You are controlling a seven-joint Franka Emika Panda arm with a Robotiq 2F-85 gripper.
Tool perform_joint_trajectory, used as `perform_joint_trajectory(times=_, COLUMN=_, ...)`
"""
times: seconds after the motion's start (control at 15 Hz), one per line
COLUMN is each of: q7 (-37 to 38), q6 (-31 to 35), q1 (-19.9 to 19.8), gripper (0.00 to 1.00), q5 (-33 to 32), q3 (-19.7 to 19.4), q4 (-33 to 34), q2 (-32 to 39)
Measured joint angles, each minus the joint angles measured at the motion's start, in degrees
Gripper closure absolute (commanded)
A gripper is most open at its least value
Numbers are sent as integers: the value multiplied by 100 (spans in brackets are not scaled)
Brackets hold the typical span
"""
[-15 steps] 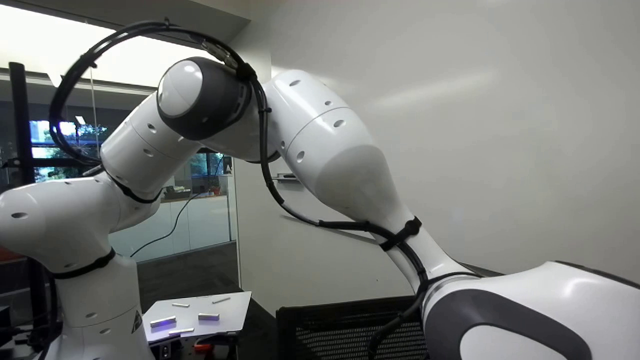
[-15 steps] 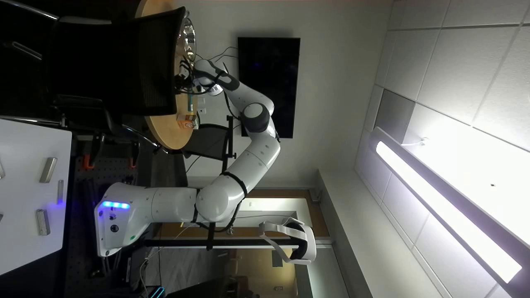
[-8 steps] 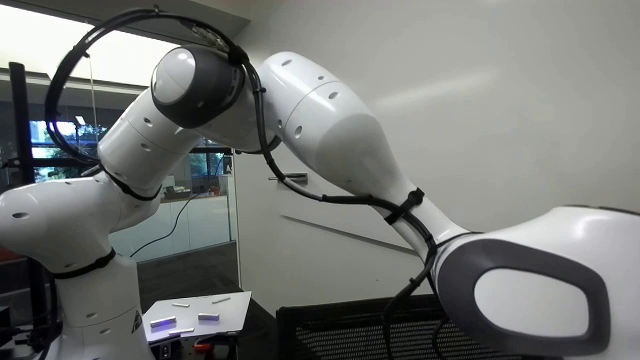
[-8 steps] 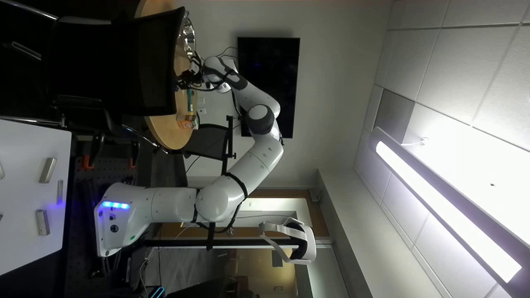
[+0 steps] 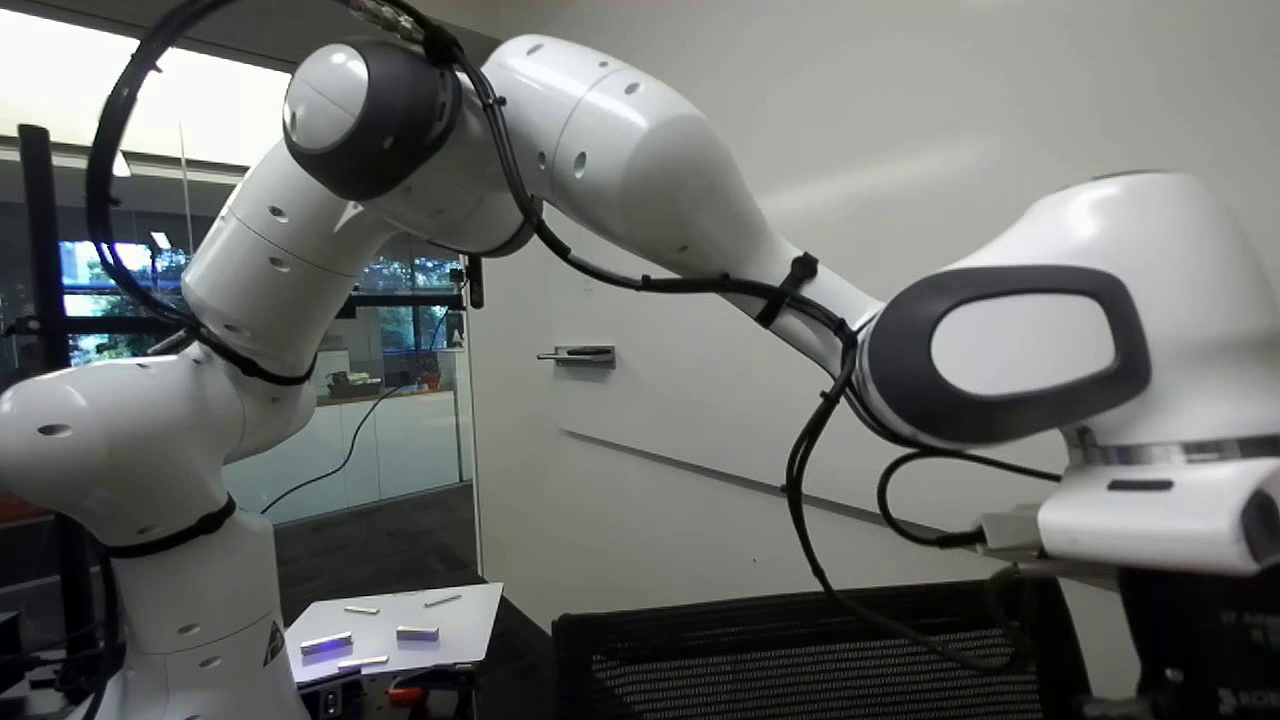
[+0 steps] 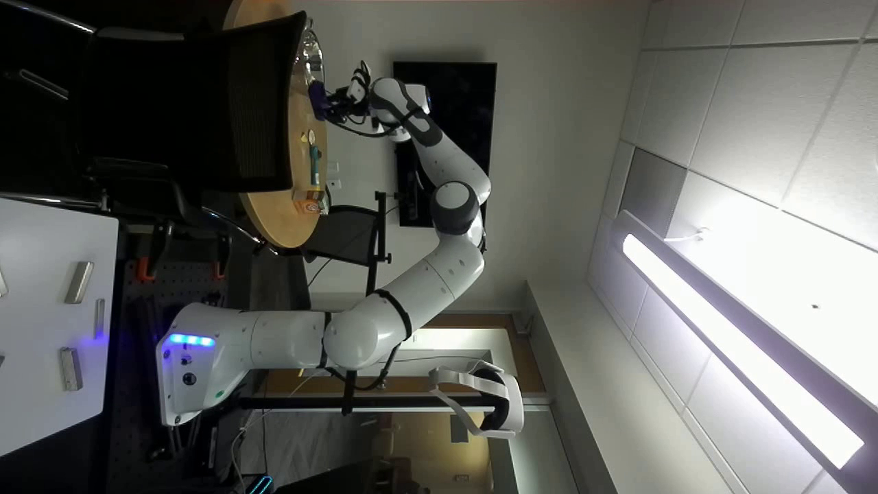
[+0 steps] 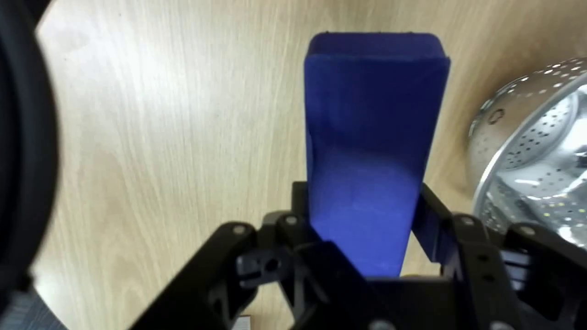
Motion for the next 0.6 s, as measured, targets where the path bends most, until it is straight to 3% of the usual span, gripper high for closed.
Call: perform_joint_trajectory(times=0.6, q7=-652, q6=244, q1=493, gripper=69, q5=-11, q3=350, q4=-385, q2=-934)
